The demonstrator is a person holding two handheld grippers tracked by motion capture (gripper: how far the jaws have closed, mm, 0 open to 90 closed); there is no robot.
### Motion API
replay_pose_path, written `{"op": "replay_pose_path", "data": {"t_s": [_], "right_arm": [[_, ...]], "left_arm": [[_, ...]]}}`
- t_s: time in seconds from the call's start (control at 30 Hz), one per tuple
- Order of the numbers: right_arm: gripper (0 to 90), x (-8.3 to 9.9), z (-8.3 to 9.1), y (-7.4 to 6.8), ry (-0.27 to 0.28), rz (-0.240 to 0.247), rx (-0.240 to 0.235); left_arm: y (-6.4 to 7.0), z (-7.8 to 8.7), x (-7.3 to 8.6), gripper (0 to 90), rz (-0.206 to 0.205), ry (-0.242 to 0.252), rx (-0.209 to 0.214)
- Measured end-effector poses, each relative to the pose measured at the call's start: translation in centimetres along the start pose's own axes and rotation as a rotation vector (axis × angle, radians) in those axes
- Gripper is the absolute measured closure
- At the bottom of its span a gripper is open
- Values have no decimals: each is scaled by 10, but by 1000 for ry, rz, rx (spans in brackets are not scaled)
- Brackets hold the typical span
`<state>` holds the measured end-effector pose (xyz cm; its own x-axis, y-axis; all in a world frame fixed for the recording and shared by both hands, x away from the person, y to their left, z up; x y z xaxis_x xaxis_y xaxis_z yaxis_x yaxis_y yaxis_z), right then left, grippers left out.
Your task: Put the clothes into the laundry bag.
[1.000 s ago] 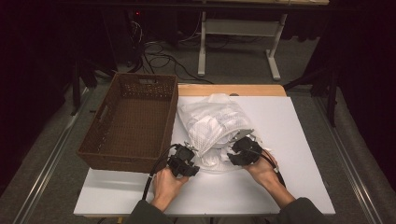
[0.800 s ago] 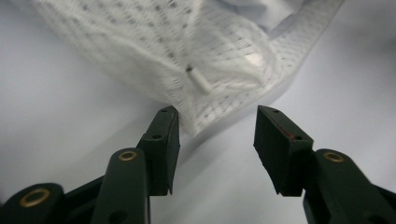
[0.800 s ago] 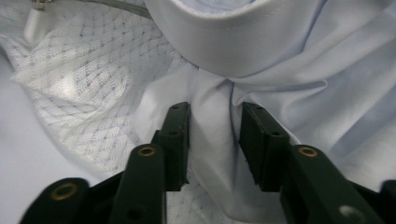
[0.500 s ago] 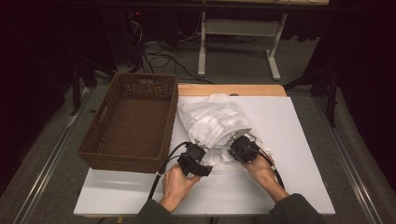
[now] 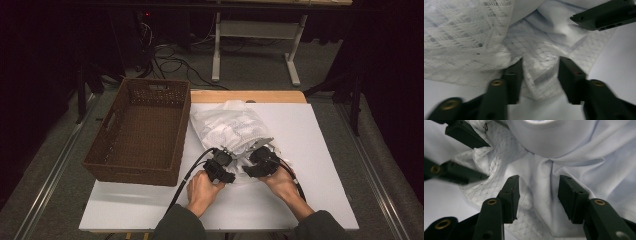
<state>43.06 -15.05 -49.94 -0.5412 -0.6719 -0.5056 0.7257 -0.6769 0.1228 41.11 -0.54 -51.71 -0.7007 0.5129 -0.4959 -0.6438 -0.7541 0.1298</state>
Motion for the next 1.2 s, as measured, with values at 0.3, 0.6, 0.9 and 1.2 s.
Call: {"op": "replay_pose_path", "data": {"t_s": [0.3,0.6,0.9,1.2], "right_arm": [[872,-5,-14,-2,-59,39,26],[882,-18,10,-10,33,64,24],[882,-56,-11,-24,25,119,58],[876,-75,-48,-9,-28,68,141]], "left_arm": [[-3,10,8,869,-67,-46,1],[-7,37,22,870,-87,-11,40],[-18,50,47,872,-61,14,59],[-34,62,55,876,-60,5,32]]}}
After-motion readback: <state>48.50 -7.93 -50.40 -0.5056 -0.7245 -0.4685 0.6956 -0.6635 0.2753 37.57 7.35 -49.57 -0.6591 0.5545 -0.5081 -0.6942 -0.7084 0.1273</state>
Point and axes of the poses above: each handheld gripper's, and its own axes: z roughly backward along the jaws, x roughly out of its underside, y roughly to its right, the point moved 3 cm from there along -z, roughly forward along the jaws, and after that the axes turned 2 degrees about x, right-handed, at the moved point
